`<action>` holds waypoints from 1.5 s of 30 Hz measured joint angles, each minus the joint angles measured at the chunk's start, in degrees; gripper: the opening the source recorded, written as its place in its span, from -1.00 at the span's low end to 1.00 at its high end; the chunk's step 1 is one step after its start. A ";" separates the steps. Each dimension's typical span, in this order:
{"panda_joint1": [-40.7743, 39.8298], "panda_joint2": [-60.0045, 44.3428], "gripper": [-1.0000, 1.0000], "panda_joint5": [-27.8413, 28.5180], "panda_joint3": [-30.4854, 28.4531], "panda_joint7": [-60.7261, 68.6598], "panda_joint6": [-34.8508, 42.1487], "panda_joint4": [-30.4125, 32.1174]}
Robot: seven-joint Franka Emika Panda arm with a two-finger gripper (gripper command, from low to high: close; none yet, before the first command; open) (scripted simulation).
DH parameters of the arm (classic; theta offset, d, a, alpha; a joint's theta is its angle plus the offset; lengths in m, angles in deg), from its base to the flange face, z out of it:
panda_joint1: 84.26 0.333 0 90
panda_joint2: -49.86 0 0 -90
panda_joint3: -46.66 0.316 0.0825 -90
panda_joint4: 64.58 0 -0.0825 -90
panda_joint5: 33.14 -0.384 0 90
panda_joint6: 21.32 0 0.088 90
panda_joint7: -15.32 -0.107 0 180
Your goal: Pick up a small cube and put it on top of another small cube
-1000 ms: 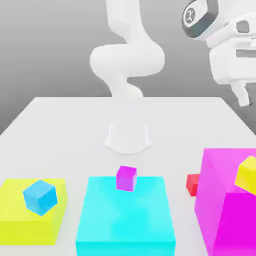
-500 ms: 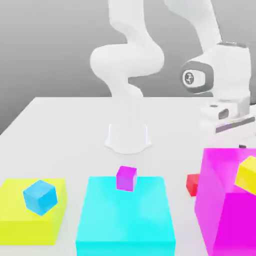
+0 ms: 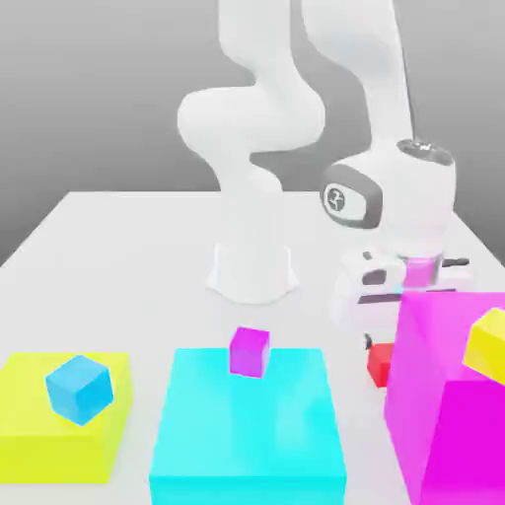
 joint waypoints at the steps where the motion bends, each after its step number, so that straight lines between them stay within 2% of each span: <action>1: 1.36 -1.03 0.00 1.99 -1.86 -1.46 -0.72 -0.29; 4: 5.94 -4.13 0.00 6.61 -7.51 -5.03 -3.01 -1.04; 8: 12.62 -8.30 0.00 9.07 -14.49 -7.61 -6.50 -1.54; 9: 13.56 -9.02 -1.00 9.39 -15.43 -8.02 -7.11 -1.59; 16: 13.59 -9.03 -1.00 9.54 -15.49 -8.15 -7.21 -1.61; 20: 9.22 -5.44 -1.00 6.78 -10.74 -5.38 -4.31 -1.18; 27: 3.06 1.87 -1.00 -5.91 -1.48 4.18 0.94 0.61; 32: 4.17 6.68 -1.00 -15.58 0.59 10.61 4.44 2.18; 39: 5.97 12.06 -1.00 -26.45 -5.05 32.33 10.56 2.59; 45: 5.19 16.89 -1.00 -28.14 -10.96 49.61 16.01 2.54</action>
